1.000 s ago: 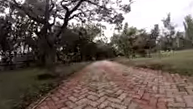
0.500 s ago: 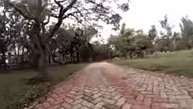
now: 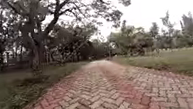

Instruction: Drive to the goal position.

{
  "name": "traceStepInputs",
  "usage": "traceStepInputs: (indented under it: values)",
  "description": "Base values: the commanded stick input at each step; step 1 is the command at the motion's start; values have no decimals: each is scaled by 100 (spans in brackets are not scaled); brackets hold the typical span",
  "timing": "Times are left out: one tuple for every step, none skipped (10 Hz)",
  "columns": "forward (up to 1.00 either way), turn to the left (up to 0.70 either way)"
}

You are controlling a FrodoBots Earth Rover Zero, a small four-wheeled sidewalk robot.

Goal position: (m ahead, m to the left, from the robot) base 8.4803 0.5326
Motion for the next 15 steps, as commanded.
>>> traceStepInputs:
  values:
    - [70, -19]
    - [70, -31]
    - [70, -19]
    - [70, -6]
    - [70, 1]
    - [70, 1]
    - [70, 1]
    - [70, 1]
    - [70, 1]
    - [70, 1]
    - [70, 1]
    - [70, 1]
    - [70, 1]
    - [70, 1]
    - [70, 1]
